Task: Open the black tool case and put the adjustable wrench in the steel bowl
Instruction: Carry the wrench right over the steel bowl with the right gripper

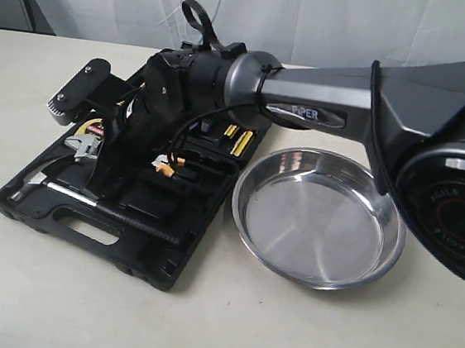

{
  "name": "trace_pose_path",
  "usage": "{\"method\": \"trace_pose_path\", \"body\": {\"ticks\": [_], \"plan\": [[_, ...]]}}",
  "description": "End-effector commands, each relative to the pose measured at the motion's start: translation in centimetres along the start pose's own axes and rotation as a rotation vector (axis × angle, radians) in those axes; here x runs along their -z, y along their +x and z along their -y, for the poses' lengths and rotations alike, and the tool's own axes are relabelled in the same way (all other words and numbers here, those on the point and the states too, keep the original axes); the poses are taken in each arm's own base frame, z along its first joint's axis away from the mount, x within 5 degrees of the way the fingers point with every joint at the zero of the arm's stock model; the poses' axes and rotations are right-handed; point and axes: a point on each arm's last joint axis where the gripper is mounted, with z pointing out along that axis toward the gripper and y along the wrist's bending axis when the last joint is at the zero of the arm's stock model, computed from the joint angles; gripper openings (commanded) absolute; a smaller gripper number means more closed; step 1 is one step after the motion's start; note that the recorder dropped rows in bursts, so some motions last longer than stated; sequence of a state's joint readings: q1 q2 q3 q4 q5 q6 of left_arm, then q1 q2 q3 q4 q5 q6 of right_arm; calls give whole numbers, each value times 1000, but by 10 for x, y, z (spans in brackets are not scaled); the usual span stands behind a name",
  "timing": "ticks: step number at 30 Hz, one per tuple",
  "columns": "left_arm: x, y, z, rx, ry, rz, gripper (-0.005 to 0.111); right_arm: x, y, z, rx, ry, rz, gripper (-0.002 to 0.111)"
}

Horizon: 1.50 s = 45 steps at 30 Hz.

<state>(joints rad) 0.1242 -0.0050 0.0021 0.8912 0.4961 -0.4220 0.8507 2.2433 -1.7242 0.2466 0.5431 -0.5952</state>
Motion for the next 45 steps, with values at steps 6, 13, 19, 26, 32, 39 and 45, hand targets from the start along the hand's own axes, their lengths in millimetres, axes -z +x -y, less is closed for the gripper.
{"method": "trace_pose_path", "body": {"ticks": [6, 13, 19, 26, 32, 39, 45], "plan": [[0, -1, 1, 7, 10, 2, 0, 46, -14, 16, -21, 38, 30, -1], [0, -1, 1, 7, 10, 2, 0, 79, 22, 60, -235, 111, -7, -1], [0, -1, 1, 7, 10, 2, 0, 107, 74, 74, -389, 192, -7, -1], [0, -1, 1, 7, 10, 2, 0, 127, 126, 53, -480, 271, 35, -1], [0, -1, 1, 7, 13, 8, 0, 117, 153, 40, -518, 282, 18, -1], [0, -1, 1, 7, 13, 8, 0, 121, 181, 55, -623, 331, -4, -1], [0, -1, 1, 7, 13, 8, 0, 127, 197, 65, -682, 334, -58, -1]]}}
